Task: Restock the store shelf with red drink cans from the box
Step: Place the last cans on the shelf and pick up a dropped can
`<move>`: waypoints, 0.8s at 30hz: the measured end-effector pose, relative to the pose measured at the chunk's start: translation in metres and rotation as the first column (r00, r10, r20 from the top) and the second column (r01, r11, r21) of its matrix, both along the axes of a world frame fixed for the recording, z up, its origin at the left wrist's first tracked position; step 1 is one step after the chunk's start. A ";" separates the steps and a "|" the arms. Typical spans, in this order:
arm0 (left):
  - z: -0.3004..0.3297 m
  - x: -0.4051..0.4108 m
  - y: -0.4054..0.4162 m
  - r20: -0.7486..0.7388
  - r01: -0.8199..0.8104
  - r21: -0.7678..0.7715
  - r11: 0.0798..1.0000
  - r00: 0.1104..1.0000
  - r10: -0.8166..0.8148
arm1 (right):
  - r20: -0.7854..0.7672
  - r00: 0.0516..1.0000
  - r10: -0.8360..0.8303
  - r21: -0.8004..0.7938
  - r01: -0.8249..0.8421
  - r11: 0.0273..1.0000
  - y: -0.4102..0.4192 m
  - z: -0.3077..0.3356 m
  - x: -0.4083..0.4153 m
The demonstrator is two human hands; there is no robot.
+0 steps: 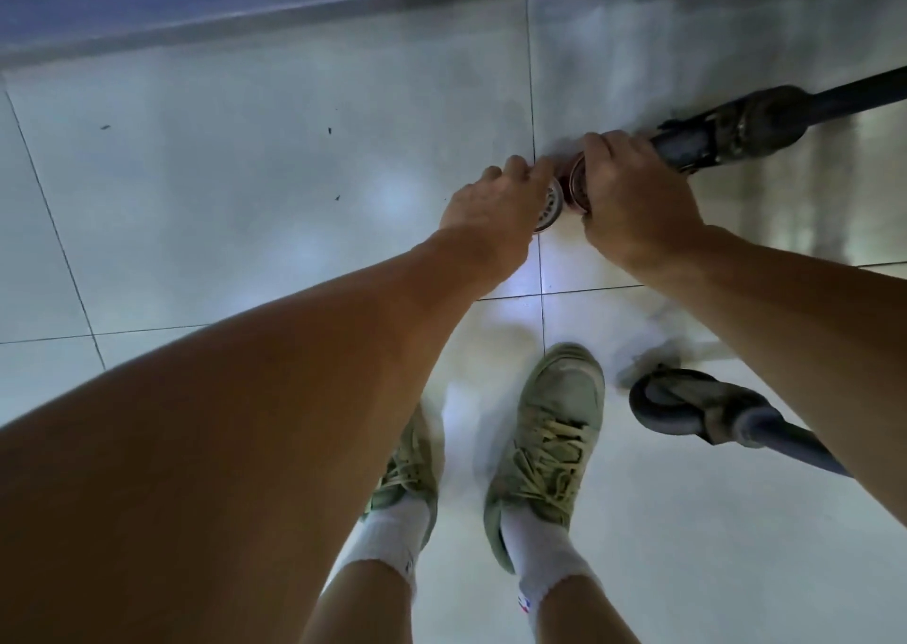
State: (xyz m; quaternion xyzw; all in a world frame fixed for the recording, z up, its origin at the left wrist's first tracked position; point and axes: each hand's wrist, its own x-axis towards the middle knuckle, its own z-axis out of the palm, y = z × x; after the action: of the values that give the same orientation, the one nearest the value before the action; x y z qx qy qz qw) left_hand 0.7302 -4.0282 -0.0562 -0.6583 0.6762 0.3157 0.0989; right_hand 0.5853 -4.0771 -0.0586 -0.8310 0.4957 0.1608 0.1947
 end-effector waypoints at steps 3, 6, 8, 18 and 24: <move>0.008 0.005 0.007 -0.022 -0.033 0.033 0.999 0.999 0.033 | 0.040 0.999 -0.033 0.027 0.032 0.999 0.007 0.014 0.001; 0.030 0.014 0.019 -0.069 -0.112 0.078 0.991 0.991 0.118 | 0.026 0.998 -0.063 0.081 0.061 0.995 0.019 0.037 0.005; 0.051 0.024 0.029 -0.108 -0.158 0.097 0.983 0.980 0.168 | 0.026 0.998 -0.065 0.121 0.061 0.991 0.027 0.056 0.008; 0.183 0.062 0.065 -0.186 -0.239 0.106 0.965 0.949 0.255 | 0.115 0.980 -0.164 0.278 0.127 0.952 0.053 0.183 0.039; 0.281 0.077 0.067 -0.228 -0.342 0.097 0.935 0.906 0.355 | 0.183 0.968 -0.173 0.233 0.128 0.964 0.065 0.276 0.048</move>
State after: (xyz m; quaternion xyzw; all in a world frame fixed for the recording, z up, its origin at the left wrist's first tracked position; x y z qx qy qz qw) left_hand 0.8068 -3.9616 0.2243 -0.7221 0.5457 0.4244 -0.0244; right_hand 0.6336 -4.0118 0.2178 -0.7761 0.5147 0.1138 0.3461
